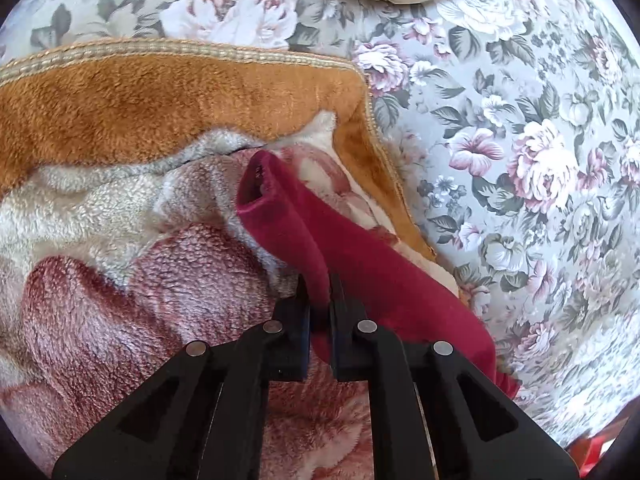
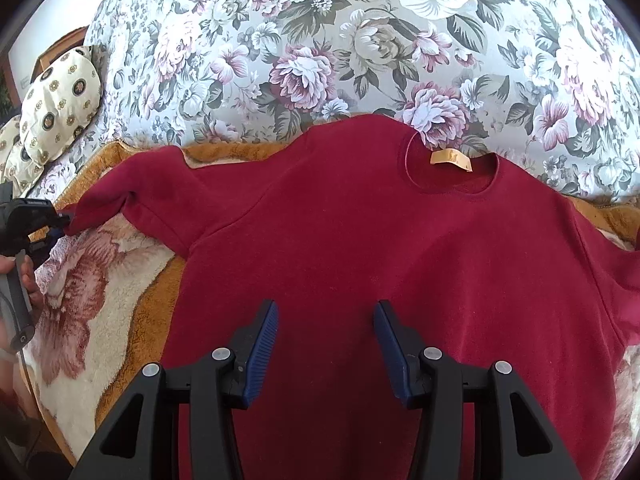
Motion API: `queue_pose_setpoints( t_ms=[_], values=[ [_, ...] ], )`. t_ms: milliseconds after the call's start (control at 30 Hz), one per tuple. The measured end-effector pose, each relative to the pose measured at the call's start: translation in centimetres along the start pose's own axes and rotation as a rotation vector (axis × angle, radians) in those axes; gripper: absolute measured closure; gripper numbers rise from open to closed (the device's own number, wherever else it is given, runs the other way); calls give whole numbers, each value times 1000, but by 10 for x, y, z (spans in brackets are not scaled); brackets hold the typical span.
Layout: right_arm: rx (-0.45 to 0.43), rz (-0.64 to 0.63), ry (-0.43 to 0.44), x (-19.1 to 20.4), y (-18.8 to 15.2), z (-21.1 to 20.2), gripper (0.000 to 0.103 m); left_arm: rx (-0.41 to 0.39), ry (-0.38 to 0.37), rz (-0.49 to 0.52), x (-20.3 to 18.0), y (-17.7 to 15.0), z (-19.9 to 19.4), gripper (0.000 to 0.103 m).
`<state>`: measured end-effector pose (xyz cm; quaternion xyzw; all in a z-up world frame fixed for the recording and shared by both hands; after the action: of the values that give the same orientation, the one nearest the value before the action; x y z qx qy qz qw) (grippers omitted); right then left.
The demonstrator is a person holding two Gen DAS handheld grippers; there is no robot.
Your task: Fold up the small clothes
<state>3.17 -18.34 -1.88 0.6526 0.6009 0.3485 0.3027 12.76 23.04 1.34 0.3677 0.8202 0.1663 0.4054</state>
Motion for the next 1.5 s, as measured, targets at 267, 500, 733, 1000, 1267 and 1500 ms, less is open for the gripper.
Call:
queue_pose_setpoints(
  t_ms=[267, 500, 733, 1000, 1267, 1500],
  values=[
    [-45, 43, -22, -22, 6, -24, 55, -124, -213, 101, -80, 46, -81, 98],
    [-102, 99, -64, -55, 13, -52, 55, -99, -463, 350, -218, 2, -153, 98],
    [-134, 176, -168, -119, 16, -72, 55, 131, -588, 541, -308, -159, -123, 98],
    [-78, 271, -239, -188, -5, -63, 55, 361, -512, 698, -323, -328, -49, 98],
    [-76, 335, -161, -195, 3, -40, 53, 309, -516, 792, -307, -284, -97, 60],
    [-100, 423, -108, -185, 12, -23, 51, 220, -486, 625, -238, -208, -111, 31]
  ],
)
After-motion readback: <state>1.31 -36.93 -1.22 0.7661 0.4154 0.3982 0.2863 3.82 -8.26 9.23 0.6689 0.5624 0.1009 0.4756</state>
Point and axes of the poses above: each gripper's, at about its wrist camera, not at the fingertips, and z roughly the way its jaws point, x to its left, y to its top, the point moved 2 cm from there along z, roughly the way its jaws point, and after that the axes turned 15 degrees about -x, right-handed, at the moved point
